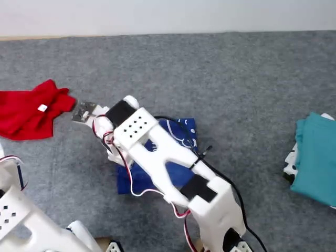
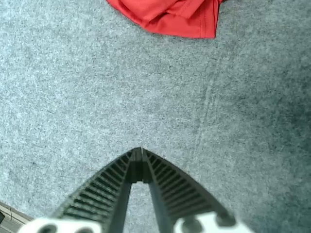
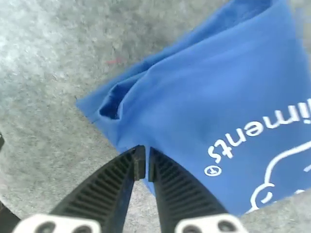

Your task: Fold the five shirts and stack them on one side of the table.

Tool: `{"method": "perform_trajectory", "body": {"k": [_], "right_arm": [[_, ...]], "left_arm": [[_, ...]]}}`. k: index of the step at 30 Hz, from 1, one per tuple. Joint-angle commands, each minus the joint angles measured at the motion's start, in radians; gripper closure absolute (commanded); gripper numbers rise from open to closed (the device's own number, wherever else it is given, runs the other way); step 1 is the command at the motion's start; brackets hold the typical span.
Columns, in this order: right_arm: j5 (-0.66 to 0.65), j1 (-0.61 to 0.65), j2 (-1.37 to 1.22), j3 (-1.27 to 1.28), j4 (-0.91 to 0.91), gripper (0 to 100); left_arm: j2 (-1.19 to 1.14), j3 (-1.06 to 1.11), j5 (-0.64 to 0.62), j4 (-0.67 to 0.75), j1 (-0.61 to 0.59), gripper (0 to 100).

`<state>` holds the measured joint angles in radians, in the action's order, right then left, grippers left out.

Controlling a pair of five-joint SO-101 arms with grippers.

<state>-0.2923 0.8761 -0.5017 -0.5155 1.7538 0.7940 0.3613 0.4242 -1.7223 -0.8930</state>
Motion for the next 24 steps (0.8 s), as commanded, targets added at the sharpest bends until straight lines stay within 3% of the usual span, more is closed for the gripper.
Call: {"method": "perform_trajectory", "body": {"k": [1, 11, 17, 24], "right_arm": [[-0.011, 0.015, -0.041, -0.005, 0.03, 98.8], [-0.003, 0.193, -0.13, 0.031, 0.036, 98.8], [-0.006, 0.194, -0.153, 0.031, 0.036, 98.8], [-0.011, 0.139, 0.039, 0.031, 0.038, 98.8]], "left_arm": [[0.012, -0.002, -0.006, 0.02, 0.002, 100], [0.012, -0.002, -0.006, 0.02, 0.002, 100], [0.011, -0.002, -0.006, 0.02, 0.002, 100], [0.008, -0.002, -0.006, 0.02, 0.002, 100]]}}
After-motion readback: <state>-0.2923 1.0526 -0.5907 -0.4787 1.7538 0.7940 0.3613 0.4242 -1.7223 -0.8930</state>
